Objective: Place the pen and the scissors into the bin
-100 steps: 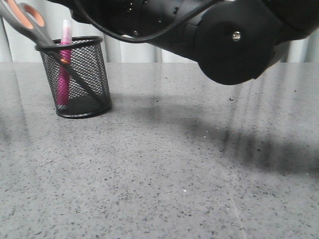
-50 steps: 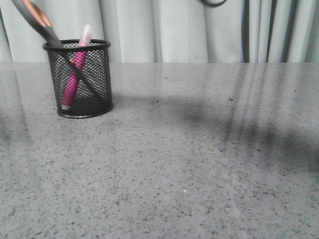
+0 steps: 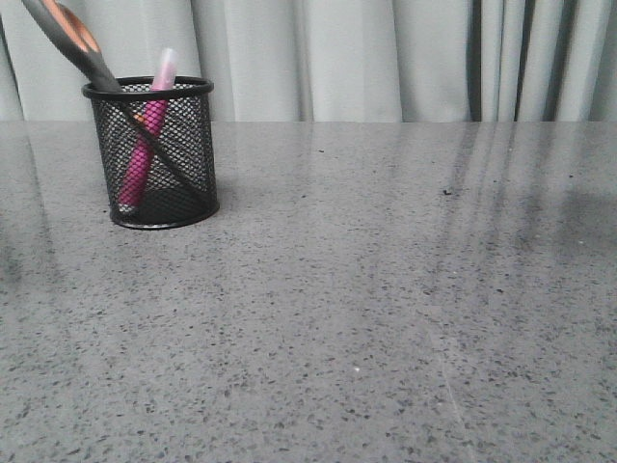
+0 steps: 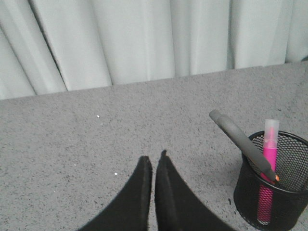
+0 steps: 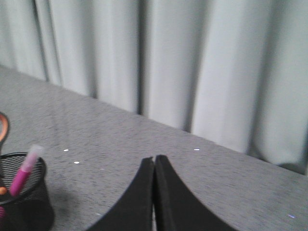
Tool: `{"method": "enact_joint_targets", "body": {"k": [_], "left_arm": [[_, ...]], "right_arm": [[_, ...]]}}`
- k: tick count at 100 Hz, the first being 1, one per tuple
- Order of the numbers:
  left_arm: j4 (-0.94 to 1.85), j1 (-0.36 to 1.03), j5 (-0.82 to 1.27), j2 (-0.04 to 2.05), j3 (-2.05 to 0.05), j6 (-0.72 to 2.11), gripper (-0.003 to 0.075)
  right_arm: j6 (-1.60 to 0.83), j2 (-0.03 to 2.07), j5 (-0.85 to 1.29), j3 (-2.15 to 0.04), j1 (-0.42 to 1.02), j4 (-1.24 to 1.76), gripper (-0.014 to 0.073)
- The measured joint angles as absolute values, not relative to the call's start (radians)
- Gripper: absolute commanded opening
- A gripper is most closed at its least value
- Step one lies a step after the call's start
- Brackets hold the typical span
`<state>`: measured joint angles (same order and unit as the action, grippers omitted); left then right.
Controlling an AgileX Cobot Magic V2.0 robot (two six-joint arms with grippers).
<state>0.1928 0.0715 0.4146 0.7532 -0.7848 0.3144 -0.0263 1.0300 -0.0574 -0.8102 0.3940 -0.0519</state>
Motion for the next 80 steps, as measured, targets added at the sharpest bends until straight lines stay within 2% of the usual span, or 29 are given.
{"method": "enact_joint_targets", "body": {"k": [18, 30, 59, 80], "left_arm": [[0.199, 0.071, 0.253, 0.575, -0.620, 0.314, -0.0019], [0.216, 0.070, 0.215, 0.449, -0.512, 0.314, -0.0019], [0.231, 0.070, 0.234, 0.156, -0.349, 0.314, -0.0019], [0.236, 0.070, 0.335, 0.020, -0.314, 0.314, -0.0019]], "right_arm": [[-0.028, 0.793, -0.087, -0.620, 0.296, -0.052, -0.0068], [-0.028, 0.642, -0.124, -0.494, 0.254, -0.052, -0.0068], [-0.028, 0.302, -0.132, -0.246, 0.230, -0.052, -0.0068], [-0.030, 0.135, -0.071, -0.161, 0.230, -0.052, -0.0068]]}}
